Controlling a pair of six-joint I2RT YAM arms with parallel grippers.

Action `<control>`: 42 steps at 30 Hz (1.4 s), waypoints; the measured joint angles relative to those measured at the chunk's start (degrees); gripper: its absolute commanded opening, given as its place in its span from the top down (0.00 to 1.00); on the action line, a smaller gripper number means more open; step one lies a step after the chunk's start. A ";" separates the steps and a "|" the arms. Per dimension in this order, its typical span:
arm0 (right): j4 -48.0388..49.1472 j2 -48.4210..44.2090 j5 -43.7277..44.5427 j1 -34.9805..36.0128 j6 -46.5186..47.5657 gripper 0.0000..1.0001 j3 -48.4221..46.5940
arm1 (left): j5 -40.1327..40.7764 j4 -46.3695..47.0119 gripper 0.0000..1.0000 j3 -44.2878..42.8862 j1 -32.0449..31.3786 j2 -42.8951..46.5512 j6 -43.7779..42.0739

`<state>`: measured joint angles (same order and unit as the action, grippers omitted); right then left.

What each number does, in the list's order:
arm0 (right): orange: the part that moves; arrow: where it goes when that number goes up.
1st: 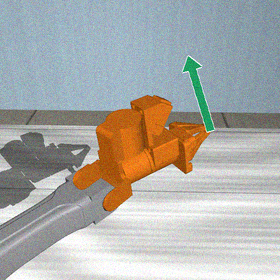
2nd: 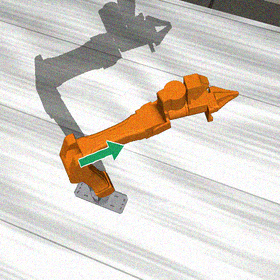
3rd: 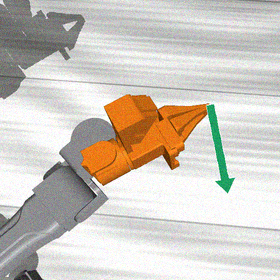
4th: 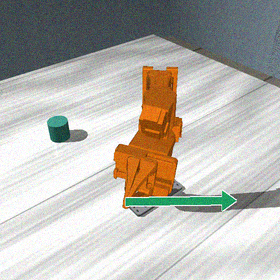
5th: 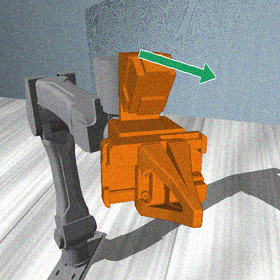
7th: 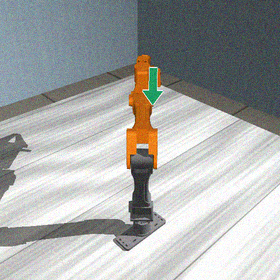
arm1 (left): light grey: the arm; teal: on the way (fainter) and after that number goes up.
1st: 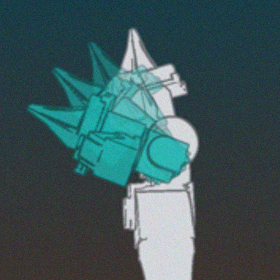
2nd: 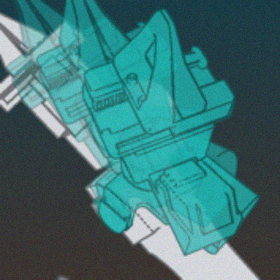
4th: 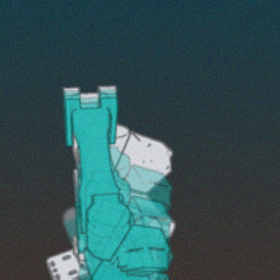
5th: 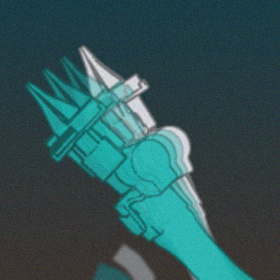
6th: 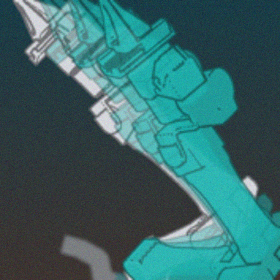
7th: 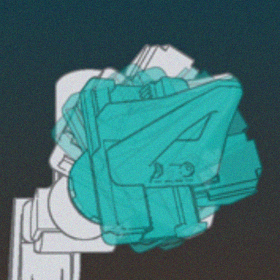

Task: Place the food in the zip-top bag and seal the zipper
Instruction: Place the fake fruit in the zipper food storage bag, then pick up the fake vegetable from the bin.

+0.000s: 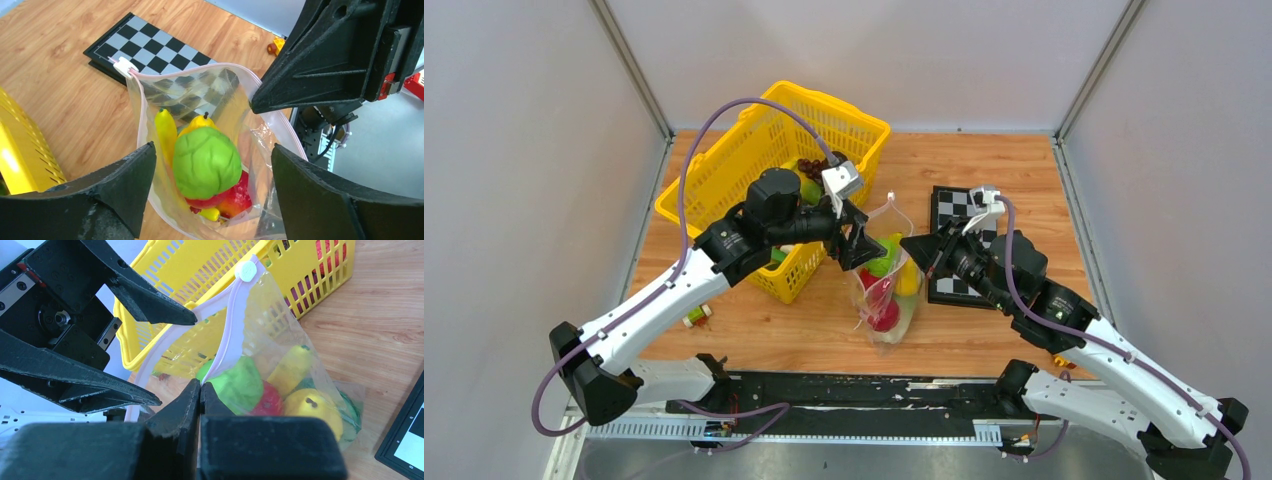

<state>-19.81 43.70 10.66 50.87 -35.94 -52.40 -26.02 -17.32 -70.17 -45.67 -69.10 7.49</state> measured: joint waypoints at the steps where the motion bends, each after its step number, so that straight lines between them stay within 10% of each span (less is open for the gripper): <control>1: 0.02 0.00 0.00 0.00 0.00 1.00 0.04 | 0.22 0.00 0.07 -0.02 0.00 0.00 -0.02; 15: -0.04 0.00 0.52 0.00 0.02 1.00 0.07 | 7.56 0.09 0.01 0.04 0.00 2.45 -0.09; 25: -0.04 0.00 0.87 0.00 0.02 1.00 0.07 | 32.41 2.97 0.00 4.24 0.04 11.30 0.79; 42: -0.07 0.02 0.87 0.00 0.02 1.00 0.07 | 63.21 -12.61 0.00 5.20 14.80 1.53 28.74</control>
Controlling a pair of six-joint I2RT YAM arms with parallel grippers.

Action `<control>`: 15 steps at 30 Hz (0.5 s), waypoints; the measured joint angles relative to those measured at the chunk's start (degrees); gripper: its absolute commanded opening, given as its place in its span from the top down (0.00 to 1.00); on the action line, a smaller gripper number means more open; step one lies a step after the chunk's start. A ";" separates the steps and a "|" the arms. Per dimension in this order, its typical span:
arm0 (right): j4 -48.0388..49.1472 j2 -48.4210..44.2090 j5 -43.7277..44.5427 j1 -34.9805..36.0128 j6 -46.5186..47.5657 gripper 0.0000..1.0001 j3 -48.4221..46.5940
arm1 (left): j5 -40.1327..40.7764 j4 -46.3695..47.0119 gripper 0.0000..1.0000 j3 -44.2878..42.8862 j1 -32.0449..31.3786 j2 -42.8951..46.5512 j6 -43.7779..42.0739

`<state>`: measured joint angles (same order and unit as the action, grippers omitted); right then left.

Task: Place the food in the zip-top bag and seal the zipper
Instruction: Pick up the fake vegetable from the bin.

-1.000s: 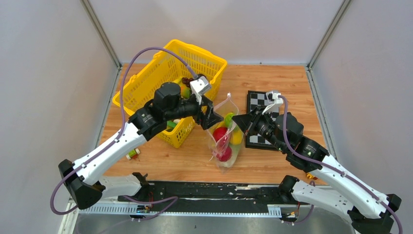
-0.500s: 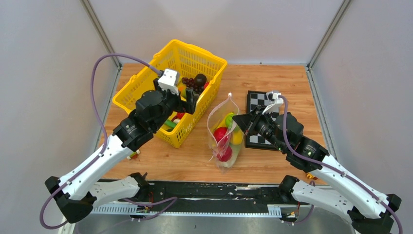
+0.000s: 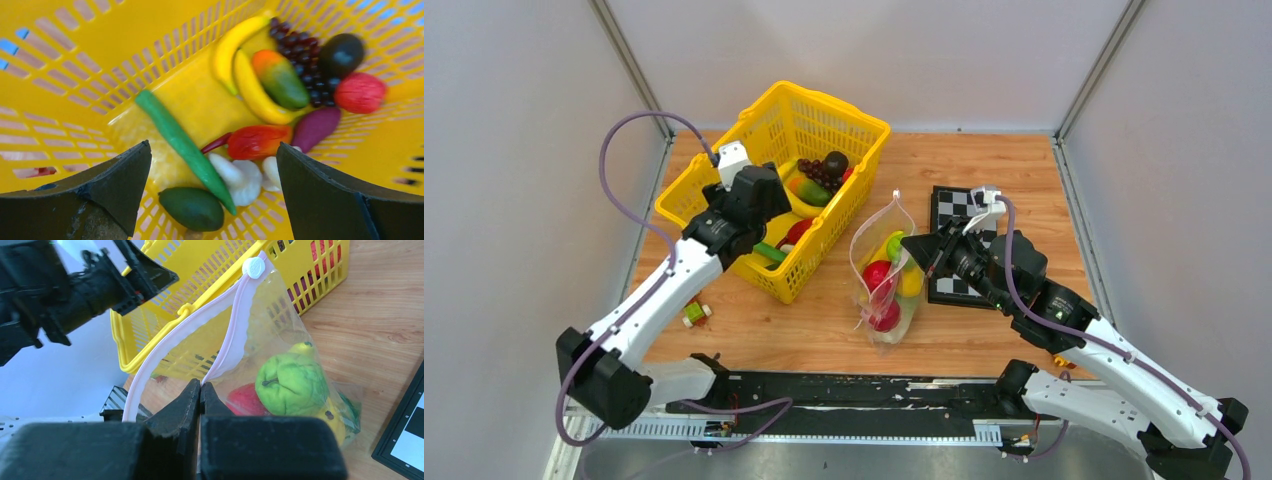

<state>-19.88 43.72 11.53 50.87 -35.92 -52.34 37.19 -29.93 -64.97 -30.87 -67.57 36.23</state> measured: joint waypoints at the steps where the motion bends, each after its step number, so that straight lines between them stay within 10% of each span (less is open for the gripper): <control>1: 0.00 0.00 0.00 0.00 0.00 1.00 0.00 | 0.92 -1.18 0.00 -0.04 0.57 -1.51 1.36; 15: 0.04 0.20 -0.04 0.00 -0.02 1.00 0.02 | 0.09 -9.22 0.00 -3.30 12.07 -19.76 15.19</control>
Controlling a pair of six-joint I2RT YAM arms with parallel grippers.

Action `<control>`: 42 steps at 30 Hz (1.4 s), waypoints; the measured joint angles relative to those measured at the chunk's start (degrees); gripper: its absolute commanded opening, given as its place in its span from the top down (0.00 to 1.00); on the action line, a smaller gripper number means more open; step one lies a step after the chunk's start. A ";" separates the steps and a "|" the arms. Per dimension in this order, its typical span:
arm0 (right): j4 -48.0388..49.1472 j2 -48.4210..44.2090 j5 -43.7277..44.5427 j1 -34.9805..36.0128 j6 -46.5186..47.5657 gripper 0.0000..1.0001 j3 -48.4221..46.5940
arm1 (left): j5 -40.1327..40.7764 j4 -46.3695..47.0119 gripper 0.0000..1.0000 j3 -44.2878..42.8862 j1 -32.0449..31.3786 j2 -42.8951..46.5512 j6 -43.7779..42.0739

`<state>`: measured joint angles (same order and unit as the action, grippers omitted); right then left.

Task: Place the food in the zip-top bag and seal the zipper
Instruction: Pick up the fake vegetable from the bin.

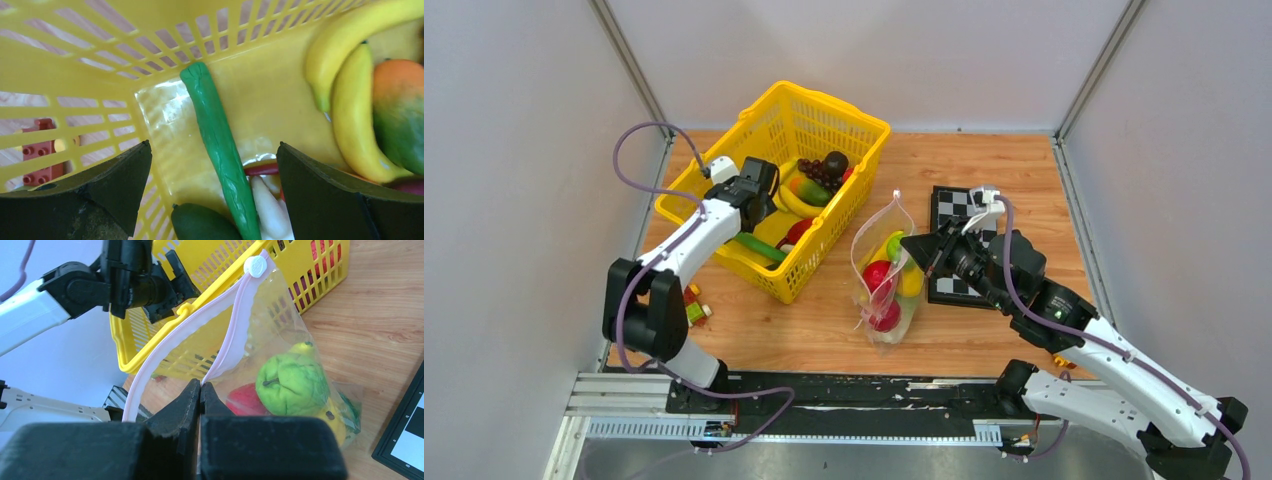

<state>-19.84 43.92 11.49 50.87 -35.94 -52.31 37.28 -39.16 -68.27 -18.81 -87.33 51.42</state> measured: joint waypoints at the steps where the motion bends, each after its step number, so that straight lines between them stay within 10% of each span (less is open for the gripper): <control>1: 0.00 0.09 0.00 0.00 0.00 1.00 -0.02 | -0.26 -0.04 0.00 -0.24 0.61 -1.42 0.74; 9: 0.04 0.85 -0.04 0.00 0.00 1.00 -0.02 | -2.03 1.51 0.06 1.84 4.61 -8.09 6.05; 42: 0.44 1.70 -0.48 0.00 0.00 1.00 -0.02 | -4.72 10.78 0.97 7.69 8.35 -10.03 8.20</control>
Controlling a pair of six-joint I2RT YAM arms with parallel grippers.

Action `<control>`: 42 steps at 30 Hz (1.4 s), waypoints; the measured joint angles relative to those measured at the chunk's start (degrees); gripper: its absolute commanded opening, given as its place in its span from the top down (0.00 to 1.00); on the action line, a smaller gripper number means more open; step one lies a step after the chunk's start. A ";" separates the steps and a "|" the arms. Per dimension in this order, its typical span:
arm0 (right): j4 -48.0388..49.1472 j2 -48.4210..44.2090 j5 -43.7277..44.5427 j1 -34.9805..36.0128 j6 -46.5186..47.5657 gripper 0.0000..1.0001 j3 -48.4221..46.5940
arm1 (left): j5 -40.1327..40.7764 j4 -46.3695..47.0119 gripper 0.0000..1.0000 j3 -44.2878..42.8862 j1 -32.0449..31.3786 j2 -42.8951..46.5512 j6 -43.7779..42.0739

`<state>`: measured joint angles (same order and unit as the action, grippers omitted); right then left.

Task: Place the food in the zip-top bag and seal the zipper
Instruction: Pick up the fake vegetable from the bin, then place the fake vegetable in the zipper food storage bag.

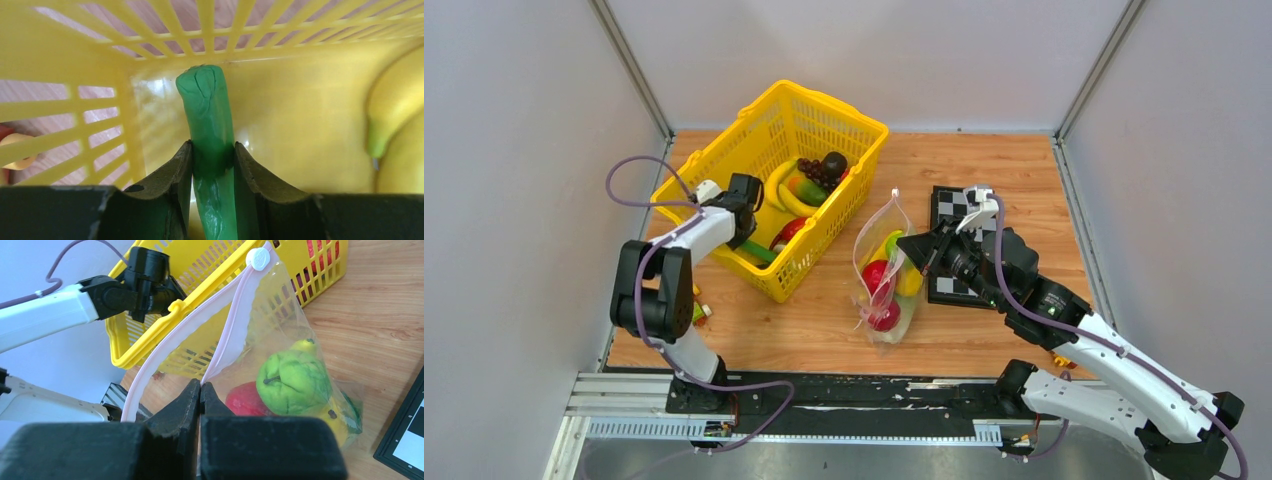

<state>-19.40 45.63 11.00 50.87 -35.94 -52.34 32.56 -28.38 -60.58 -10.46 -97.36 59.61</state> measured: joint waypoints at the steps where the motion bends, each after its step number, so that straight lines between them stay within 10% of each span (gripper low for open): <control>1: 0.00 0.00 0.00 0.00 0.00 1.00 0.00 | -0.31 0.37 0.99 0.72 0.07 1.68 -0.42; 18: 0.00 -0.13 0.00 0.00 0.00 1.00 0.00 | -3.10 6.08 1.00 4.87 -0.87 17.22 -7.61; 42: 0.48 0.20 -0.22 0.00 -0.04 1.00 0.00 | 10.08 10.27 1.00 -4.02 -21.09 41.57 -21.18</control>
<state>-18.92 45.82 10.79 50.87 -35.99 -52.34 42.63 -18.11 -64.60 -31.55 -55.79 38.44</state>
